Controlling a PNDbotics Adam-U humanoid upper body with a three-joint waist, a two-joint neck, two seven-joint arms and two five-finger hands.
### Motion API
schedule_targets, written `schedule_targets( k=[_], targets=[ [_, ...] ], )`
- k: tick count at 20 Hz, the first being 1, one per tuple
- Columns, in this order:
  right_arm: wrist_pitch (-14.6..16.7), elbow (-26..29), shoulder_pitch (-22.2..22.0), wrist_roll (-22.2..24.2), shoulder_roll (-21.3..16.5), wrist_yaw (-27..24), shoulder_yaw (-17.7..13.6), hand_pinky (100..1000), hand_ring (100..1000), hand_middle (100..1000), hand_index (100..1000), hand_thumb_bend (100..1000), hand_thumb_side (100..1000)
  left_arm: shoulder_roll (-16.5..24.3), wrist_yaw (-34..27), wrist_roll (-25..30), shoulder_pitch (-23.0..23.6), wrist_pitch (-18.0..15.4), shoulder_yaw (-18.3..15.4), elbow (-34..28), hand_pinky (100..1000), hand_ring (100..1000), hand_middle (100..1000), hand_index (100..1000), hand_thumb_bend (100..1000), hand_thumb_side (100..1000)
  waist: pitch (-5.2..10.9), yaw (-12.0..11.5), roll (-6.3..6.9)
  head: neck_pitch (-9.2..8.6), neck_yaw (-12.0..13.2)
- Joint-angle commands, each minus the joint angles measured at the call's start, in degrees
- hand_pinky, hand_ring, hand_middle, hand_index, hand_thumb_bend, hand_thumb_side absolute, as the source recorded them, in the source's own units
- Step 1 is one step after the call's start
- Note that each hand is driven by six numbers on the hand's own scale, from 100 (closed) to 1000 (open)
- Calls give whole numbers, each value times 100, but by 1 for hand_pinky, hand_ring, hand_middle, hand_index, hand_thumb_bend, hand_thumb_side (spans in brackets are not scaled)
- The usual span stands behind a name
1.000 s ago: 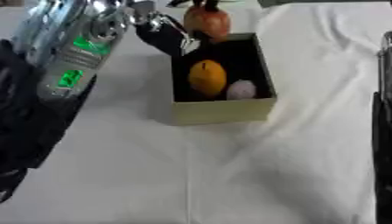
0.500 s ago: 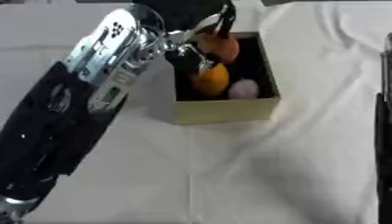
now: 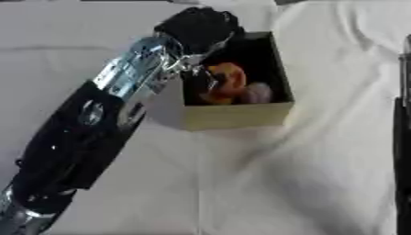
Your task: Pick up objects on the table and place them in the box.
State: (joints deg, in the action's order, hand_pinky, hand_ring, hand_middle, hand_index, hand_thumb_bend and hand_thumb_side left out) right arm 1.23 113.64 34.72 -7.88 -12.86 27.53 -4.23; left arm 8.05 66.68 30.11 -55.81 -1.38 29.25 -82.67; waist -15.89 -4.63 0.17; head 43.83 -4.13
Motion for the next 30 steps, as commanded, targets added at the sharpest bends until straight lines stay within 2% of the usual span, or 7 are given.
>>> schedule_targets(
  k=[1, 6, 14, 17, 22, 26, 30],
  targets=[
    [7, 95, 50, -18, -47, -20, -25, 855, 814, 709, 805, 100, 739, 65, 156, -94, -64, -86, -132, -214, 707, 864, 922, 993, 595, 255, 100, -7, -17, 28, -21],
    [8, 95, 52, -26, -53, -5, -31, 855, 814, 710, 804, 100, 739, 292, -229, -627, -94, 150, -541, -928, 637, 792, 862, 947, 468, 360, 121, -24, -14, 28, -109],
    [42, 95, 74, -35, -62, 51, -36, 855, 816, 712, 804, 100, 734, 749, -2706, -1312, -123, 562, -1240, -1887, 523, 687, 772, 864, 160, 507, 177, -38, -11, 28, -237],
    [55, 95, 81, -45, -67, 69, -42, 855, 816, 713, 804, 100, 731, 902, -3454, -1733, -55, 762, -1502, -2192, 525, 676, 765, 866, 113, 536, 189, -44, -12, 28, -260],
    [102, 95, 133, -66, -135, 102, -47, 853, 819, 718, 805, 100, 726, 1318, -4438, -3033, 238, 953, -2033, -2861, 570, 707, 790, 898, 145, 667, 203, -54, -20, 28, -279],
    [155, 95, 188, -145, -238, 117, -50, 853, 821, 722, 805, 100, 720, 1776, -4970, -4282, 574, 660, -2393, -3172, 603, 732, 802, 908, 183, 691, 203, -71, -33, 28, -281],
    [237, 95, 236, -200, -329, 144, -38, 853, 823, 726, 806, 100, 715, 2201, -5283, -5296, 1105, -61, -2655, -3191, 621, 741, 802, 906, 204, 665, 209, -98, -52, 28, -234]
  ],
)
